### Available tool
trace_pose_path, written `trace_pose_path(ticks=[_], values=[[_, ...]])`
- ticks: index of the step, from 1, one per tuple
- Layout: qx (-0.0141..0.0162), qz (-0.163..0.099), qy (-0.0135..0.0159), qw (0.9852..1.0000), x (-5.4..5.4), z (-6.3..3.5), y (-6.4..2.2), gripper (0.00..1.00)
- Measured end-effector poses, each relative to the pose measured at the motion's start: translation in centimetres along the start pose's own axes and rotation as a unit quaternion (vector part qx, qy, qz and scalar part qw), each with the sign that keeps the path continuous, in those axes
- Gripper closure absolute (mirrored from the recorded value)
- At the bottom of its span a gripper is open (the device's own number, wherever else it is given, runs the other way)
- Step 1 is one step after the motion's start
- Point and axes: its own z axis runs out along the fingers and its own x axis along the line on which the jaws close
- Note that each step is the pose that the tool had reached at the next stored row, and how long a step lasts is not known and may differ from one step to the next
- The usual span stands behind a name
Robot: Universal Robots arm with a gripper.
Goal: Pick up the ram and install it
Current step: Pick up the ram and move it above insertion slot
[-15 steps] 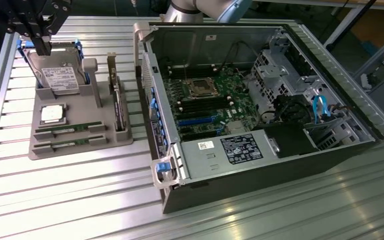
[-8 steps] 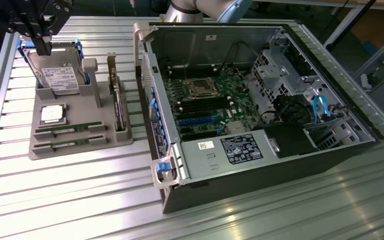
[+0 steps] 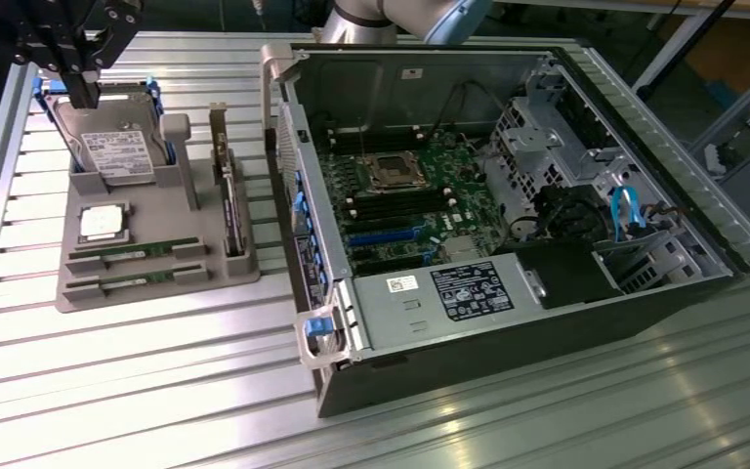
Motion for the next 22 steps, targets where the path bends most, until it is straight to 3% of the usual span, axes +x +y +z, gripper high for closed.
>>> trace_pose_path(ticks=[12, 15, 22], values=[[0.0, -0.002, 0.0, 1.0, 0.0, 0.0, 0.0, 0.9], [0.0001, -0.029, 0.0012, 0.9996, 0.0, 0.0, 0.0, 0.9], [0.0003, -0.081, 0.0034, 0.9967, 0.0, 0.02, 0.0, 0.9]])
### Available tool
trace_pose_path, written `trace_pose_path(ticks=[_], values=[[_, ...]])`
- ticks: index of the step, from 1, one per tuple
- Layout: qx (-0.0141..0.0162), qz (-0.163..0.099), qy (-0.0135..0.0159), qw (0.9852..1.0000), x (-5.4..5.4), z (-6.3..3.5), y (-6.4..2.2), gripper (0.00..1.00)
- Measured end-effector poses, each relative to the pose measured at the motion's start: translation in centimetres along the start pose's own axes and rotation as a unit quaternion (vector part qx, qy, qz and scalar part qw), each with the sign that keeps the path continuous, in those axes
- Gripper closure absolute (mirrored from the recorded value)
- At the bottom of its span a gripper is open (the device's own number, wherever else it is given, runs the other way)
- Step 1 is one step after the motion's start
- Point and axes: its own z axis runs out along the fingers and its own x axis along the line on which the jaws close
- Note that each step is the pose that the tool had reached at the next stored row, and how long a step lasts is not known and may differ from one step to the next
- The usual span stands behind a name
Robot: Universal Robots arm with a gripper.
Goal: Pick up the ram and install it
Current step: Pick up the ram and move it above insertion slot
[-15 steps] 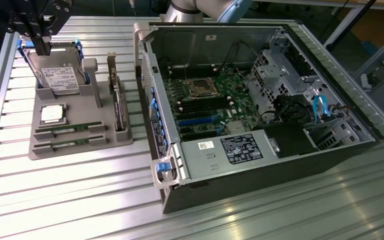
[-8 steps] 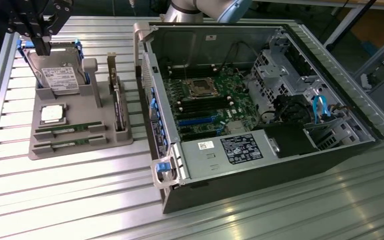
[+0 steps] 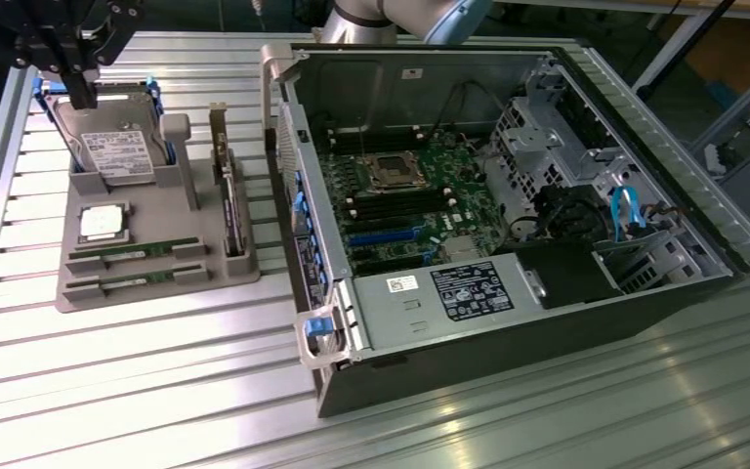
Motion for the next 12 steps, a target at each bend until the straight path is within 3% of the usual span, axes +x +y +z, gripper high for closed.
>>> trace_pose_path(ticks=[4, 8, 10, 12], values=[[0.0001, -0.032, 0.0013, 0.9995, 0.0, 0.02, 0.0, 0.9], [0.0003, -0.062, 0.0027, 0.9981, 0.0, 0.03, 0.0, 0.9], [0.0003, -0.077, 0.0032, 0.9971, 0.0, 0.04, 0.0, 0.9], [0.0004, -0.102, 0.0043, 0.9948, 0.0, 0.05, 0.0, 0.9]])
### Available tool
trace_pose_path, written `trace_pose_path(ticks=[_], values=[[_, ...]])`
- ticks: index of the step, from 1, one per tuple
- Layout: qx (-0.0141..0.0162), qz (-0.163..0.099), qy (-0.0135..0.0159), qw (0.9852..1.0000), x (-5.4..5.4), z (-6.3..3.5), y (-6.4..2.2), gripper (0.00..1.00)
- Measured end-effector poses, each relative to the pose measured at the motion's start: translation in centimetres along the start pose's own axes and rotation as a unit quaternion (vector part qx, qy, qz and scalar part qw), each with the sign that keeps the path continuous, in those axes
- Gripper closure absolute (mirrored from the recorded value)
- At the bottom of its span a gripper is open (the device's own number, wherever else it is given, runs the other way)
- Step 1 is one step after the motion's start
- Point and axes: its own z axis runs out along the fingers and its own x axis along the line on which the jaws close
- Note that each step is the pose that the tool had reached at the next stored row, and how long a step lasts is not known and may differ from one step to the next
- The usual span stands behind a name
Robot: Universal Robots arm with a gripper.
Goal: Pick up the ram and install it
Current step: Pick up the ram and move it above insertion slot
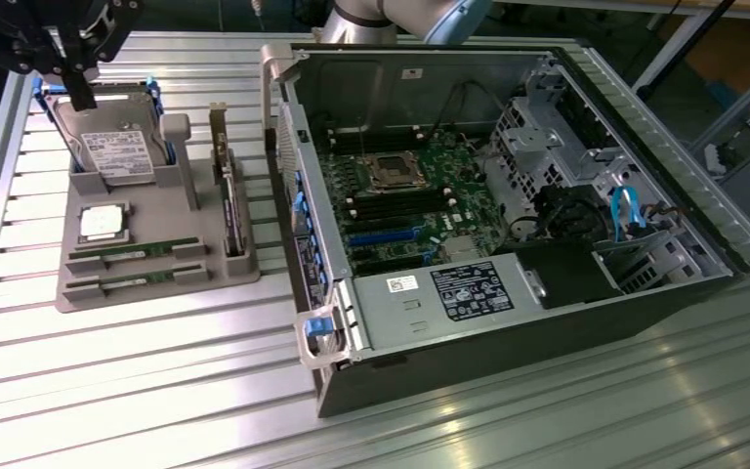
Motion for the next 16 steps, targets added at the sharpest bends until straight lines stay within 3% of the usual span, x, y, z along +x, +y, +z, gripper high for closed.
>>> trace_pose_path(ticks=[6, 11, 12, 14, 16], values=[[0.0002, -0.044, 0.0018, 0.999, 0.0, 0.03, 0.0, 0.9], [0.0003, -0.081, 0.0034, 0.9967, 0.0, 0.04, 0.0, 0.9], [0.0004, -0.09, 0.0038, 0.9959, 0.0, 0.05, 0.0, 0.9], [0.0005, -0.119, 0.005, 0.9929, 0.0, 0.07, 0.0, 0.9], [0.0006, -0.147, 0.0062, 0.9891, 0.0, 0.09, -0.01, 0.9]])
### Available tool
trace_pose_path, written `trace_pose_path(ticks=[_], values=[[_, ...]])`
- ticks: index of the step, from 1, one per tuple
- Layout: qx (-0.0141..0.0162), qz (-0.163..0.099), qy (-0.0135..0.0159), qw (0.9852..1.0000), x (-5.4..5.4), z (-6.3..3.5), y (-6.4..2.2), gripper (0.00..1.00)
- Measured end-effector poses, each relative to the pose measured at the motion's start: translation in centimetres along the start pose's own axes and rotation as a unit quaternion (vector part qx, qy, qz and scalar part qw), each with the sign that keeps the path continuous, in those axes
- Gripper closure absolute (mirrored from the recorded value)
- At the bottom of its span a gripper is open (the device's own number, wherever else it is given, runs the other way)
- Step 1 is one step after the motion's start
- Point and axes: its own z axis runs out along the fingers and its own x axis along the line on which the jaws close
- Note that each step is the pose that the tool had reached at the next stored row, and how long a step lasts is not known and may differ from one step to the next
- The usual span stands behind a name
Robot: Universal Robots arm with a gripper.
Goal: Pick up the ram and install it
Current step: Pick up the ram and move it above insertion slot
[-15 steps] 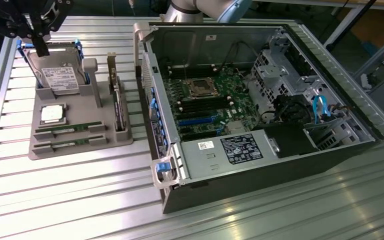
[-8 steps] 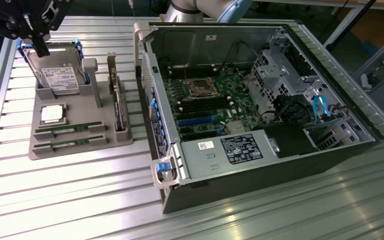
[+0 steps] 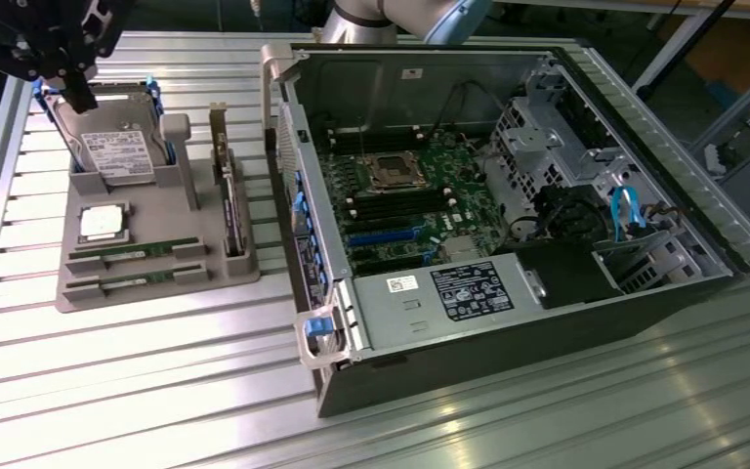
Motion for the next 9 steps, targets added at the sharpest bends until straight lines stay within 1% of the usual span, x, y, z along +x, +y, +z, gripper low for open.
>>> trace_pose_path(ticks=[2, 3, 5, 7, 9], values=[[0.0001, -0.018, 0.0008, 0.9998, 0.0, 0.01, 0.0, 0.9], [0.0002, -0.038, 0.0016, 0.9993, 0.0, 0.03, 0.0, 0.9], [0.0003, -0.058, 0.0025, 0.9983, 0.0, 0.05, 0.0, 0.9], [0.0004, -0.089, 0.0038, 0.996, 0.0, 0.07, 0.0, 0.9], [0.0005, -0.111, 0.0047, 0.9938, 0.0, 0.09, -0.01, 0.9]])
